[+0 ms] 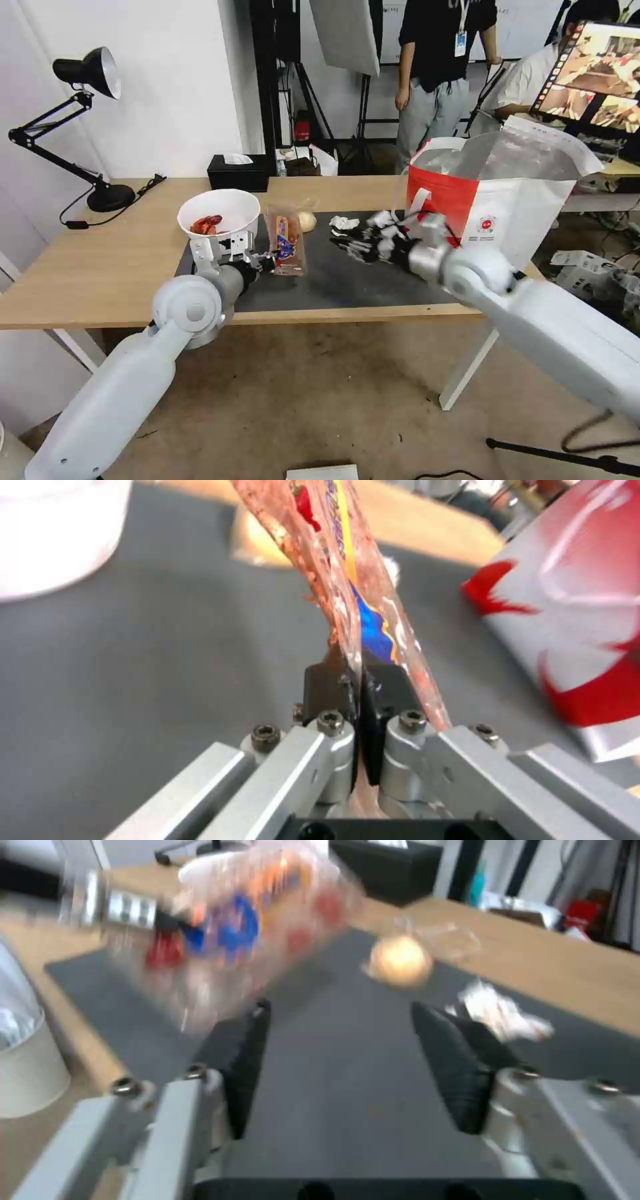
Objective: Pick up the trash from the table and place it into the takeout bag.
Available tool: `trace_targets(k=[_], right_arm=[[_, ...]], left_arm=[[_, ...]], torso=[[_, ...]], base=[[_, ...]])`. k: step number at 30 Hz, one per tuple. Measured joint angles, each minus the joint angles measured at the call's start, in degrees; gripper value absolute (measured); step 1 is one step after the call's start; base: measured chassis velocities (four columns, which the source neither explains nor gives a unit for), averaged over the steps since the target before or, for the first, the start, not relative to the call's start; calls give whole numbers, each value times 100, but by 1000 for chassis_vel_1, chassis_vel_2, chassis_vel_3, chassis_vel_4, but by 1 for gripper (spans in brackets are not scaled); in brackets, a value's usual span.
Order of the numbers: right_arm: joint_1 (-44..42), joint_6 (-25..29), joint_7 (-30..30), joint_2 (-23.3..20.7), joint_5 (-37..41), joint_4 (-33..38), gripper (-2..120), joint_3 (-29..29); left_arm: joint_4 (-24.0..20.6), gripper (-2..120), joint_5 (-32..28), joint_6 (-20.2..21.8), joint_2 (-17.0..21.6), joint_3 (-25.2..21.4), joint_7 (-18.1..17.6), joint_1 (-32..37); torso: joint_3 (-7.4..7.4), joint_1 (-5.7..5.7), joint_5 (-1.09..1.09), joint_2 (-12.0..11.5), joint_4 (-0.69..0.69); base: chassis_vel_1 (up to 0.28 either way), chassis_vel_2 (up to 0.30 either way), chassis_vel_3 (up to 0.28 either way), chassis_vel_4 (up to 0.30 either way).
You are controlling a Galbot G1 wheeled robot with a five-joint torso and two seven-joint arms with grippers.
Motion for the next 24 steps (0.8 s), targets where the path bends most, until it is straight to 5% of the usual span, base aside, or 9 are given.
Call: trace_targets(k=[3,11,16,24], right_arm=[[-1342,274,16,-411,-223,620,77,1053],[-3460,967,181,-384,-1029,1298,98,2434],[-5676,1411,41,461,-1699,1905,100,4099],[-6904,1766,-422,1540,-2442,2202,100,4748]], left_arm=[[-147,0,-375,-87,50,70,-106,-285],[-5,0,-818,-144,-245,510,-371,-1170],[252,0,-1216,-150,-715,1219,-658,-2321],[976,0,-1255,-210,-1425,1875,-752,-3377]], torso=[[0,0,0,0,0],[1,0,0,0,2],[1,1,5,0,-1],[1,0,0,0,-1]], base=[[0,0,0,0],[0,0,0,0],[0,0,0,0],[0,0,0,0]])
